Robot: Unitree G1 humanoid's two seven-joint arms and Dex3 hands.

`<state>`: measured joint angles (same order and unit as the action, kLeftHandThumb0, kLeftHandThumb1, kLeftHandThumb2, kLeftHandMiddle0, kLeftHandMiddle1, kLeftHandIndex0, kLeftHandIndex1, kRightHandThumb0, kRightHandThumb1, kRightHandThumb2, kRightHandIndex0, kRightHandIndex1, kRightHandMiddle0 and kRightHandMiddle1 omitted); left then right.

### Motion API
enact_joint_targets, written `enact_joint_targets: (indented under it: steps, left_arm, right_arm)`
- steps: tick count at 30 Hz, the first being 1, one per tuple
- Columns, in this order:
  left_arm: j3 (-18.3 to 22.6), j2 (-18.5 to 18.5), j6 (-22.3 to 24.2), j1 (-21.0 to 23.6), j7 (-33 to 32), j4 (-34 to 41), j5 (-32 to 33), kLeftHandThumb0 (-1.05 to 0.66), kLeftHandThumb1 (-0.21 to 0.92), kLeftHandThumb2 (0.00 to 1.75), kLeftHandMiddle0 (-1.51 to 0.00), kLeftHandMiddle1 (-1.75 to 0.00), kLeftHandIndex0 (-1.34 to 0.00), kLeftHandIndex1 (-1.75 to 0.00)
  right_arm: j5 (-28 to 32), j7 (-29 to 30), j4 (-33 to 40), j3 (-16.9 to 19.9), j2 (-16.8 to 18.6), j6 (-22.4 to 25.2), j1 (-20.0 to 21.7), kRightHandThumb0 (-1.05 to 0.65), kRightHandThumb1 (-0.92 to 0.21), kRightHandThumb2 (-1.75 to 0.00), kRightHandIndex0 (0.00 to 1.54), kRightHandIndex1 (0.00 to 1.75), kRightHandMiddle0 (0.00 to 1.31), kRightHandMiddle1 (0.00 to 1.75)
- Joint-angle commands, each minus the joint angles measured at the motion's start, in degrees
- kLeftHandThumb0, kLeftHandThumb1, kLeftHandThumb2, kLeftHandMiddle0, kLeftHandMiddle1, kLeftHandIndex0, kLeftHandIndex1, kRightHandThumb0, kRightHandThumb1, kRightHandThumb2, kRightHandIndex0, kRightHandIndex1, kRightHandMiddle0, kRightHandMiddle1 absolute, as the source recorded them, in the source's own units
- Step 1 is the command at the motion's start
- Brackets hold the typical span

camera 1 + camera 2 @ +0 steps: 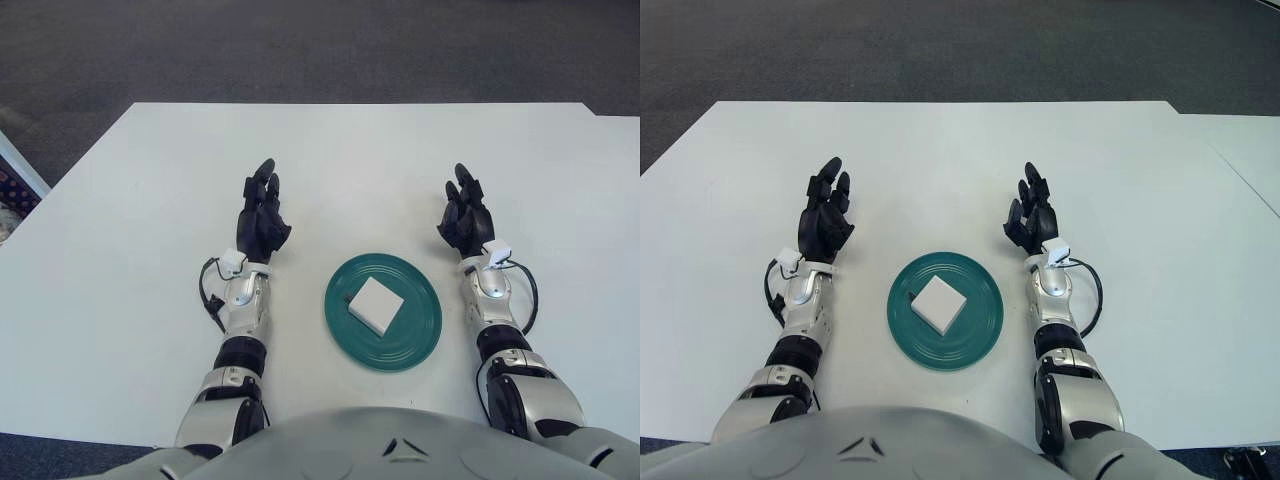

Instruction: Put the charger into the plate.

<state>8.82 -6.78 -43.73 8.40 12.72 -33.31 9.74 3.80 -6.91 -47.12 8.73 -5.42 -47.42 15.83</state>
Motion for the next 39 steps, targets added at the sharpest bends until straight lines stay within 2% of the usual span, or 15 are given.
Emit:
enact_joint_targets:
  steps: [1,4,6,8,11,17,21,24,27,31,36,39]
  left_arm:
    - [-1.03,-3.01,2.25,-11.10,-2.02,0.67,-0.41,-0.99,0.92,0.93,-0.33,-0.04,0.00,-0.87]
    - [-2.11,-3.22,3.41,-13.57,-2.58,4.50,-0.67,-0.99,0.92,0.92,-0.34,-0.04,0.00,-0.88]
    - [-3.93,-3.92,6.55,-15.73,-4.58,12.24,-2.36,-0.99,0.92,0.91,-0.34,-0.04,0.00,-0.88]
    - [-5.02,-4.13,7.61,-17.57,-5.45,15.84,-3.23,-0.99,0.92,0.90,-0.34,-0.04,0.00,-0.88]
    - [-5.85,-3.24,7.16,-20.54,-5.80,17.60,-4.12,-0.98,0.92,0.88,-0.34,-0.04,-0.02,-0.89]
    - [-6.90,-2.12,9.84,-20.55,-7.61,18.99,-4.85,-0.97,0.92,0.87,-0.33,-0.03,-0.03,-0.89]
    - [-7.77,-1.72,10.86,-22.42,-7.76,21.39,-4.58,-0.95,0.92,0.88,-0.34,-0.03,-0.04,-0.89]
    - [-8.17,-1.20,11.12,-23.57,-7.22,22.10,-4.03,-0.94,0.92,0.87,-0.34,-0.02,-0.05,-0.90]
    - [-8.06,-0.46,11.39,-22.81,-6.99,20.70,-4.07,-0.94,0.92,0.88,-0.33,-0.02,-0.04,-0.89]
    - [-9.12,-0.28,11.22,-24.80,-7.39,22.41,-5.91,-0.94,0.92,0.89,-0.31,-0.01,-0.02,-0.88]
    - [-10.54,0.15,11.68,-27.60,-8.10,25.47,-8.79,-0.97,0.92,0.92,-0.26,0.00,0.00,-0.74]
    - [-10.89,0.99,12.96,-26.39,-8.36,24.76,-10.55,-0.99,0.92,0.94,-0.22,-0.01,0.00,-0.65]
  right_arm:
    - [0.06,-1.28,-0.13,-0.90,1.84,-3.33,-11.73,-0.76,-0.92,-0.78,0.08,0.01,0.00,0.35]
    - [0.67,-1.80,3.02,-1.07,2.28,-3.80,-13.73,-0.77,-0.92,-0.76,0.09,0.01,0.00,0.38]
    - [1.16,-1.81,6.14,-1.10,2.80,-4.08,-15.11,-0.77,-0.92,-0.75,0.12,0.02,0.00,0.45]
    - [1.18,-1.73,7.84,-1.18,3.16,-4.18,-16.19,-0.77,-0.92,-0.74,0.13,0.02,0.00,0.48]
    - [0.91,-1.19,8.21,-1.08,3.82,-4.20,-16.30,-0.77,-0.92,-0.73,0.15,0.02,0.00,0.51]
    - [0.94,-1.03,9.02,-1.43,4.93,-4.70,-18.49,-0.76,-0.92,-0.74,0.17,0.03,0.00,0.53]
    - [0.62,-0.37,9.73,-1.53,5.31,-3.86,-19.46,-0.76,-0.92,-0.76,0.18,0.02,0.00,0.57]
    - [0.43,-0.29,12.23,-2.07,5.59,-3.78,-21.79,-0.76,-0.92,-0.76,0.18,0.02,0.00,0.58]
    - [0.45,-0.39,14.05,-2.70,5.60,-3.05,-23.02,-0.76,-0.92,-0.76,0.17,0.01,0.00,0.58]
    - [0.06,-0.38,16.94,-3.56,5.65,-2.02,-24.65,-0.77,-0.92,-0.74,0.17,0.01,0.00,0.55]
    - [0.83,-1.22,20.90,-4.79,5.41,0.64,-26.84,-0.78,-0.92,-0.75,0.16,0.00,0.00,0.48]
    - [1.32,-1.63,23.03,-5.36,4.91,4.14,-27.52,-0.78,-0.92,-0.77,0.15,0.00,0.00,0.43]
